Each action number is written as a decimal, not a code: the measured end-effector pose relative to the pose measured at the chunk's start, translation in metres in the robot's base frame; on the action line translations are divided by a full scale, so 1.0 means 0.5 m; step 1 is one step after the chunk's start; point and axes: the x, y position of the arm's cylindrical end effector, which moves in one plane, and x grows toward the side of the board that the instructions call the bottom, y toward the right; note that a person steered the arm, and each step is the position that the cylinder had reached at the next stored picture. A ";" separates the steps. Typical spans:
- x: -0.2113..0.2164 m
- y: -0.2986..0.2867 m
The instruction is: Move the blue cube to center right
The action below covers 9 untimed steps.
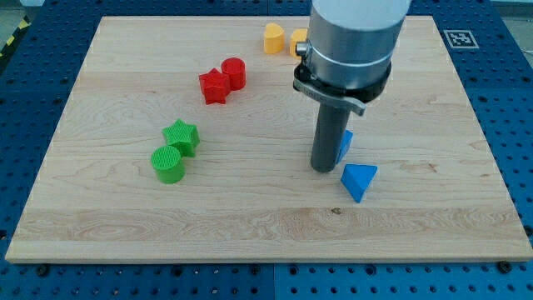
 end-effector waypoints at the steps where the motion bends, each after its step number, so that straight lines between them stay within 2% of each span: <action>1: -0.037 0.000; 2: -0.076 0.000; 4: -0.086 0.041; 8: -0.082 0.276; 9: -0.084 0.301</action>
